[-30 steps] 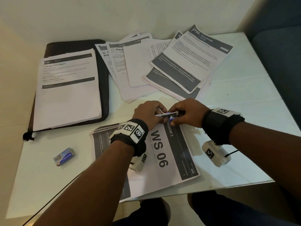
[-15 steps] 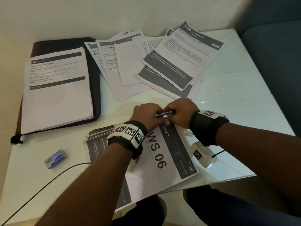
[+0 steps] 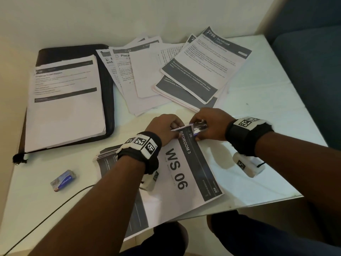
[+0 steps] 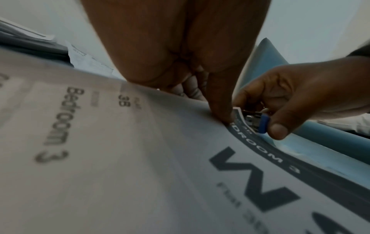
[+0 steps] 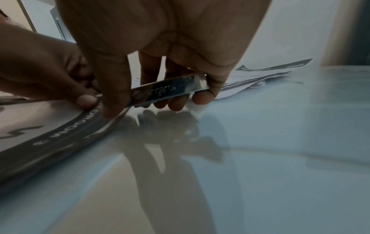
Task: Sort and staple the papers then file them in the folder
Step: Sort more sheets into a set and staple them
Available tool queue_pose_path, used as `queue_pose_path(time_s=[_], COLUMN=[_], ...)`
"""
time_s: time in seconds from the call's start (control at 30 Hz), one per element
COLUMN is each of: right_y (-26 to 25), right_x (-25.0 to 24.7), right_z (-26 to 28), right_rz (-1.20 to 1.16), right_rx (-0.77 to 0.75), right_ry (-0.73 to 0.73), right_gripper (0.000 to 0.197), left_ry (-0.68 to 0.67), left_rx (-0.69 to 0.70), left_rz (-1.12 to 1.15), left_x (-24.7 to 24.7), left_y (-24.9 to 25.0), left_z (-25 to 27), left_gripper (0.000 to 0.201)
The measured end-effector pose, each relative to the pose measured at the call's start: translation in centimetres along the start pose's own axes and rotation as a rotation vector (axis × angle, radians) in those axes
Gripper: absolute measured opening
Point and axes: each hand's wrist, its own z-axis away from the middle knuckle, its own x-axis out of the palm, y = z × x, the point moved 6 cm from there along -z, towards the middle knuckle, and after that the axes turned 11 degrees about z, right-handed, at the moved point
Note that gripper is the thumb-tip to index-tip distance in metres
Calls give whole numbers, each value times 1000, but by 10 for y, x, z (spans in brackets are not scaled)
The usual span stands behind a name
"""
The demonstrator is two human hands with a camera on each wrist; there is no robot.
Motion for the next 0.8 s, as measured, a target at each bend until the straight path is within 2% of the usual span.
queue_pose_path(time_s=[0.13, 0.27, 0.5, 0.67, 0.8], right_y=[21, 26, 24, 18, 12], right_x=[-3, -3, 3, 3, -5], right_z=[7, 9, 11, 15, 25], right_rz=[18, 6, 111, 146, 150], right_rx=[44, 54, 13, 0, 19], right_ry=[34, 60, 55, 31, -7], right_gripper=[45, 42, 44, 43, 53], left_ry=[-20, -19, -3, 58, 113], left_rx=[-14, -49, -18, 8, 48], left_rz=[-45, -89, -39, -37, -51], left_x=[3, 8, 6, -12, -42], left_y=[2, 0, 3, 8, 28], left_z=[-4, -6, -3, 5, 23], left_gripper=[7, 18, 16, 17, 21])
